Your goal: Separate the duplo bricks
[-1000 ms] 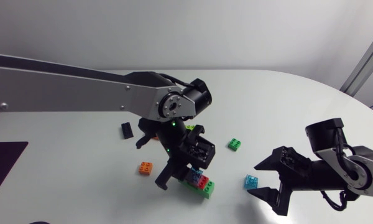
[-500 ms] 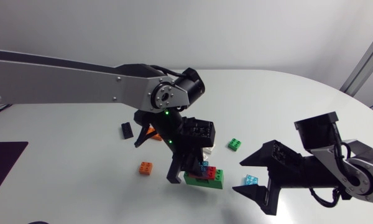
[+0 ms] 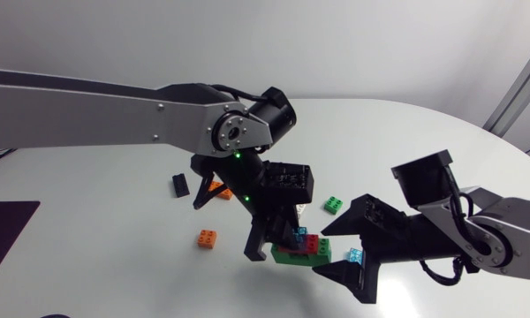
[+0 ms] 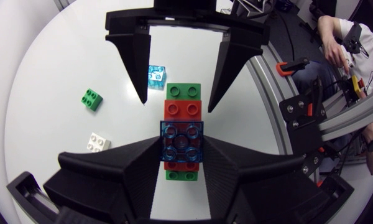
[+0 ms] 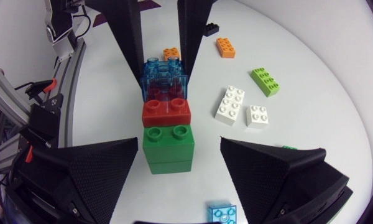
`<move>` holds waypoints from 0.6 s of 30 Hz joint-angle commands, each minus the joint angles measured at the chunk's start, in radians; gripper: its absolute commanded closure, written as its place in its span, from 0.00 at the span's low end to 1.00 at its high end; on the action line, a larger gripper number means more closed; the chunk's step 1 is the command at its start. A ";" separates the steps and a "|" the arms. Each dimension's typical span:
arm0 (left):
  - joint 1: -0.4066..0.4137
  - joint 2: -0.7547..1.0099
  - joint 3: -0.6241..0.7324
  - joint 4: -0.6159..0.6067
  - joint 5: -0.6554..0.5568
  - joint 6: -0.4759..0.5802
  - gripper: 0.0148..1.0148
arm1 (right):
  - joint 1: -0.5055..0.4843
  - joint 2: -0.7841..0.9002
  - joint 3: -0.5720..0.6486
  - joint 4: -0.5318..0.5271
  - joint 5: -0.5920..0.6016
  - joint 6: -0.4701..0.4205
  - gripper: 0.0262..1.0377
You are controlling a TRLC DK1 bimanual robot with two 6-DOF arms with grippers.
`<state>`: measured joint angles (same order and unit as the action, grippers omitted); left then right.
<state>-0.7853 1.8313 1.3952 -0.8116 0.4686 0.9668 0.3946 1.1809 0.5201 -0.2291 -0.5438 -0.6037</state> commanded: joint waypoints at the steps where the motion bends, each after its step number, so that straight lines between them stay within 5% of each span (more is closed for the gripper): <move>1: -0.012 -0.029 0.028 0.000 0.019 -0.027 0.80 | 0.015 0.025 0.026 0.013 -0.002 0.030 0.08; 7: -0.026 -0.035 0.025 0.003 0.031 -0.028 0.80 | 0.044 0.026 0.034 0.017 -0.002 0.053 0.15; 12: -0.026 -0.043 0.022 0.005 0.039 -0.028 0.80 | 0.059 0.022 0.023 0.017 0.004 0.047 0.67; 18: -0.025 -0.060 0.004 0.002 0.061 -0.023 0.80 | 0.081 0.005 0.009 0.016 0.015 0.042 0.70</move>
<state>-0.8070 1.8118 1.3952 -0.8009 0.4919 0.9665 0.4648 1.1885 0.5346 -0.2180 -0.5457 -0.5720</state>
